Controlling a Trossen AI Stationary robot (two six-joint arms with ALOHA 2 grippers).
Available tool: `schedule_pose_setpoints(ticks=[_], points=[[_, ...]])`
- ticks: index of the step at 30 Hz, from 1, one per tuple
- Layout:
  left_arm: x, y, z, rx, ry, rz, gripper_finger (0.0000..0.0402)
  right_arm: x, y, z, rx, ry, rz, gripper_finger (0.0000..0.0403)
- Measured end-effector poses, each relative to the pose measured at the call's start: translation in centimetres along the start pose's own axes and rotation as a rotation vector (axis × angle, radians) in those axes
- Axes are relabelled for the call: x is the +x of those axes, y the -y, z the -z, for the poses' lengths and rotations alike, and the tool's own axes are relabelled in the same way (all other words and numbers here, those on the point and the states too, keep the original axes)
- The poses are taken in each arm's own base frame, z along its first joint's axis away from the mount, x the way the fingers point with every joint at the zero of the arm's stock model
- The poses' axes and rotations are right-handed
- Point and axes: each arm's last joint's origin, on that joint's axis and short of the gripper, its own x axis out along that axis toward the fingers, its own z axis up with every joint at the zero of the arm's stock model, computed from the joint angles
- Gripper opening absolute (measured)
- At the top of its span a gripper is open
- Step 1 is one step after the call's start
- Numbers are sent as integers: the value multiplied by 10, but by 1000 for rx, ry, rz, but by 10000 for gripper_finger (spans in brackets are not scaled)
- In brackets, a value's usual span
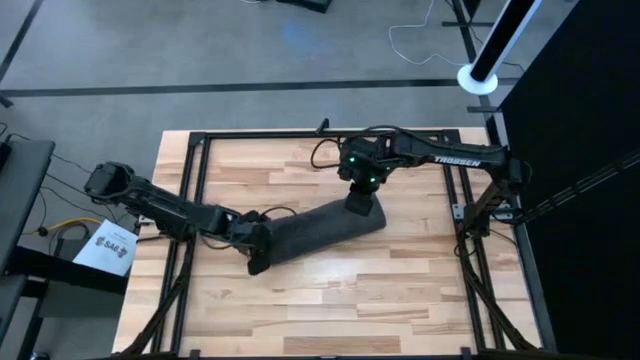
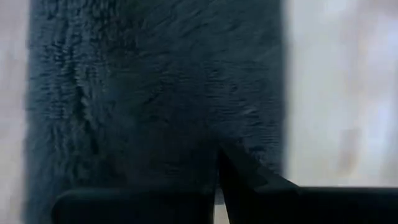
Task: Roll towel
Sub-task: Move the black towel, then return to Home Position
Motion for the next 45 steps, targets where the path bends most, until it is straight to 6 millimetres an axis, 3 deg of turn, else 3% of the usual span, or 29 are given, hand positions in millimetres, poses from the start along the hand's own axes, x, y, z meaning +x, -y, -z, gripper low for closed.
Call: schedule_pose_setpoints(ticks=[4,8,14,20,25,30,33,38,45], points=[[4,-24,-12,-4,8,-103,0,3,-18,6,-24,-18,-18,4],[-17,-30,-27,5,57,-112,0,3,-34,14,-37,-40,-14,4],[-76,-21,-27,43,50,-83,0,-17,-55,33,-64,-2,28,4],[-152,-15,-8,-16,223,2,0,-73,-61,71,-40,167,198,4],[-212,-24,21,-10,519,176,0,-116,-50,108,-8,351,155,3],[-253,-46,45,-80,827,242,0,-130,-22,153,50,522,39,1],[-260,-53,50,-94,935,235,0,-129,-1,182,107,604,-22,0],[-245,-53,53,-122,924,164,0,-113,25,222,161,720,-141,0],[-227,-42,41,-168,1079,197,0,-94,46,251,177,871,-209,0]])
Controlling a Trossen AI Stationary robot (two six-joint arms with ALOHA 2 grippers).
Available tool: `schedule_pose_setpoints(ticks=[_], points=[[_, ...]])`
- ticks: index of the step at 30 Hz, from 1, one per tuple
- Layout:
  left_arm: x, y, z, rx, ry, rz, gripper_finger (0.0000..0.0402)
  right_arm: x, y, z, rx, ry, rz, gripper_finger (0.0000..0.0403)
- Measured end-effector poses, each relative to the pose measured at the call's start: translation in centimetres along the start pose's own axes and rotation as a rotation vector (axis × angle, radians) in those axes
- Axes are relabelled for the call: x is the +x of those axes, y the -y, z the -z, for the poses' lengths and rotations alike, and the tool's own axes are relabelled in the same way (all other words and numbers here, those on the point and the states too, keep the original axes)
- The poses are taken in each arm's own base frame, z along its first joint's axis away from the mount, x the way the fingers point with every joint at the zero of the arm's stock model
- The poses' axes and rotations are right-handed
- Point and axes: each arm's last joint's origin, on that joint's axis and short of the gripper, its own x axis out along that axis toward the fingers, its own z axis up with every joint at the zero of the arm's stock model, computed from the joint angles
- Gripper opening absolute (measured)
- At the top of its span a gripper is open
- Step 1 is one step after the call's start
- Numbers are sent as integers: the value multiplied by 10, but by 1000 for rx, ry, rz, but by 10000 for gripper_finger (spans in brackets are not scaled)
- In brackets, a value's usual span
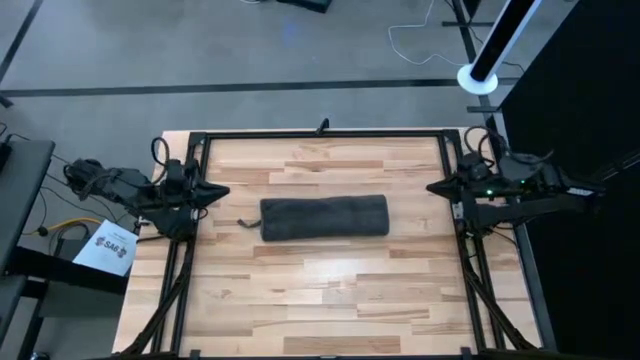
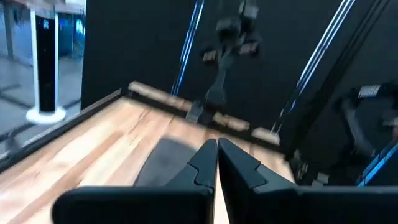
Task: Roll towel
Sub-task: Return to Home Position
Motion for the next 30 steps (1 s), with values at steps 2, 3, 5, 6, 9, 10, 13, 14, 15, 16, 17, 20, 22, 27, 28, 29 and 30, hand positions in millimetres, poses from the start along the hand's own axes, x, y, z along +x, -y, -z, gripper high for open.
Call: schedule_pose_setpoints(ticks=[2,3,5,6,9,10,13,14,15,16,17,20,22,27,28,29,30], points=[[5,-2,6,-31,-6,3,0,-2,4,5,-3,0,-12,0],[7,-3,9,-56,-9,18,0,-2,5,6,-1,-6,-17,0],[16,-3,13,-103,-8,56,0,-1,6,7,-26,-20,-32,0],[22,-3,14,-115,-8,76,0,0,6,7,-46,-26,-38,0],[39,-7,20,-131,-32,97,0,3,5,4,-86,-23,-49,0],[47,-9,21,-132,-36,92,0,5,5,4,-91,-32,-48,0],[75,-18,27,-122,-73,66,0,8,7,5,-89,-65,-39,0],[83,-22,30,-114,-98,66,0,9,8,5,-84,-73,-36,0],[90,-27,32,-111,-118,69,0,10,9,6,-79,-72,-45,0],[95,-30,32,-114,-120,81,0,11,10,7,-74,-71,-56,0],[98,-33,30,-119,-114,95,0,12,12,9,-69,-72,-68,0],[97,-39,26,-125,-105,126,0,13,18,16,-36,-69,-80,0],[85,-40,22,-119,-95,119,0,15,25,25,-8,-71,-78,0],[46,-44,25,-122,-145,3,0,30,50,57,87,-81,-47,0],[38,-45,27,-132,-155,-15,0,35,55,62,109,-75,-63,0],[30,-45,28,-141,-160,-31,0,41,59,66,124,-55,-91,0],[23,-46,29,-148,-159,-40,0,45,62,68,128,-26,-124,0]])
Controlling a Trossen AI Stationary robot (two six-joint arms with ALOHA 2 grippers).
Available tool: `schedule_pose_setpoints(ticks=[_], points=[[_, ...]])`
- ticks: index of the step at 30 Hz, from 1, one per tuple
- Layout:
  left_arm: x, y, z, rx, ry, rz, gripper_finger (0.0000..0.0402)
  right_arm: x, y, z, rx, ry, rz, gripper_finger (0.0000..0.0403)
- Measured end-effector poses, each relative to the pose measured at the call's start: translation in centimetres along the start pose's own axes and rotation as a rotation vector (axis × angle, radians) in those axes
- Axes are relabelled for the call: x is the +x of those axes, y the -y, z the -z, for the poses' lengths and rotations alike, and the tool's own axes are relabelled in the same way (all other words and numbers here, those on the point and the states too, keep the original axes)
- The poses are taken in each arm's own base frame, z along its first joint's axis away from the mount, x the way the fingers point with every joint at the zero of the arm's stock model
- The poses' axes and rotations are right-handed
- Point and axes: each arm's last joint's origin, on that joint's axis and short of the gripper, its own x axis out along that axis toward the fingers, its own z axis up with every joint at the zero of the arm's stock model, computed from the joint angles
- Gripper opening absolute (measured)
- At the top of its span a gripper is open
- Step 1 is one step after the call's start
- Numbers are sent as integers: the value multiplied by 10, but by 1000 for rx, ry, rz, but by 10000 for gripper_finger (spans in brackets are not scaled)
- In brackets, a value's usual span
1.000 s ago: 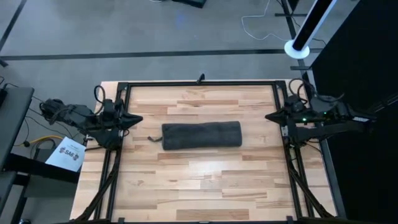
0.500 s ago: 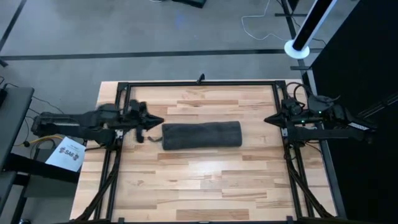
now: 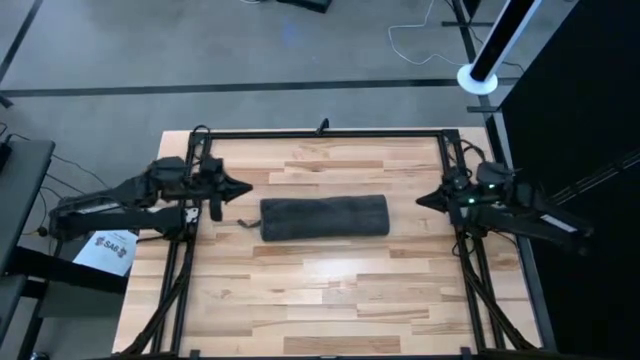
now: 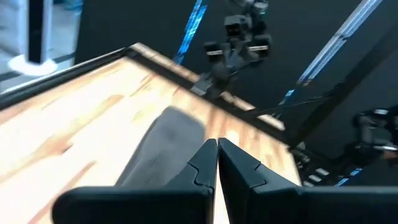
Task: Roll towel
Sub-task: Return to Home Position
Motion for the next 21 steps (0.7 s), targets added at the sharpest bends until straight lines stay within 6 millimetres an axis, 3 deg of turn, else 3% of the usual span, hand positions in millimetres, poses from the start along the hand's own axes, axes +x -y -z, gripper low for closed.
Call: schedule_pose_setpoints(ticks=[7,12,16,21], points=[[-39,-7,12,-20,51,-77,0,19,34,11,44,121,9,0],[-53,-14,26,-21,93,-71,0,22,47,14,50,199,-14,0],[-52,-25,47,-28,72,-104,0,23,57,16,55,271,-22,0],[-38,-26,50,19,121,-55,0,21,65,17,77,299,21,0]])
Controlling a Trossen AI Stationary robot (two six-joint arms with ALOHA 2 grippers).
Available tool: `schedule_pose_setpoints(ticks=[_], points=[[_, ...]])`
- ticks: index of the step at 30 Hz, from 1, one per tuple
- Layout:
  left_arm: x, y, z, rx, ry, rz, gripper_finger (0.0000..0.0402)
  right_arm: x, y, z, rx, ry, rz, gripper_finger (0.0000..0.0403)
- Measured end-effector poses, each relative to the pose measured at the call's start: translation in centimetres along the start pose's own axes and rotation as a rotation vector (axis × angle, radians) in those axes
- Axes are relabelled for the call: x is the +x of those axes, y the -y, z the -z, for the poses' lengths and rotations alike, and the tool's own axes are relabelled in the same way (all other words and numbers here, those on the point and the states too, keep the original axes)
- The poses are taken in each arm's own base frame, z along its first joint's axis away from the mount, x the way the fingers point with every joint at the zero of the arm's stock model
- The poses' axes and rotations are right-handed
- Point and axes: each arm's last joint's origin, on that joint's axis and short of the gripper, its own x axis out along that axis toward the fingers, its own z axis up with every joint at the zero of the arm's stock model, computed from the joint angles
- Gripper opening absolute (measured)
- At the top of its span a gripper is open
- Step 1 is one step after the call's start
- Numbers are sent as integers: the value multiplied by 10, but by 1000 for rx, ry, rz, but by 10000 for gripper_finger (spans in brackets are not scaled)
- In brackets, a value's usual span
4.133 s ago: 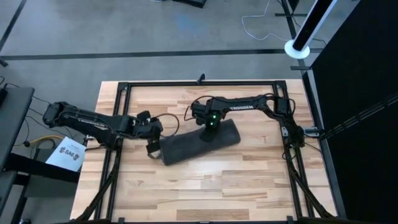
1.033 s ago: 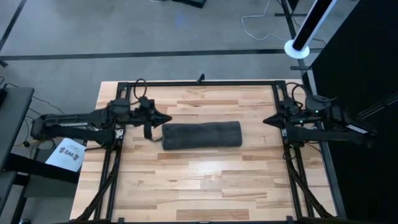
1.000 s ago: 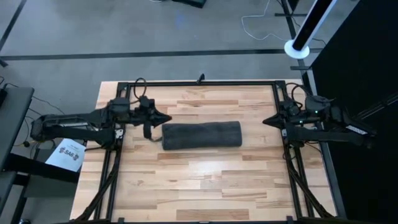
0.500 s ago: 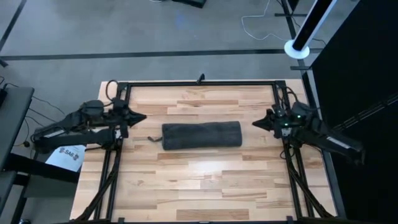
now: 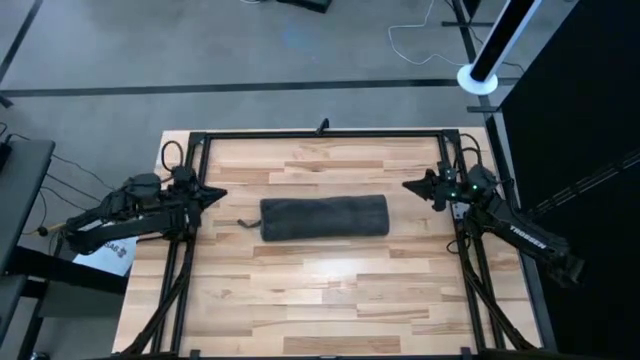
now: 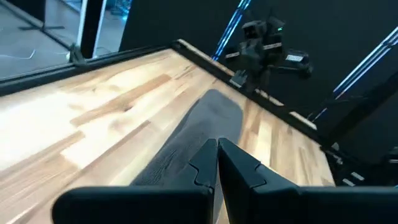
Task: Roll towel
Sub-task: Return to Home Position
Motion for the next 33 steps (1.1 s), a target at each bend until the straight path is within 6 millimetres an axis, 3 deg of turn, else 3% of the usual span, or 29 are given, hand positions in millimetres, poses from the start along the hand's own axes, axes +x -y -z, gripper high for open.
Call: schedule_pose_setpoints(ticks=[4,9,13,22,33], points=[[16,-3,9,29,98,36,0,-1,1,-1,-8,-20,-22,0],[43,-18,47,-35,104,76,0,-1,0,-2,-35,-18,-41,0],[53,-25,68,-75,104,107,0,-1,-1,-1,-102,-32,-66,0],[53,-26,68,88,128,48,0,-1,2,-1,-337,-8,3,0],[53,-26,68,87,125,47,0,-2,6,0,-335,-6,66,0]])
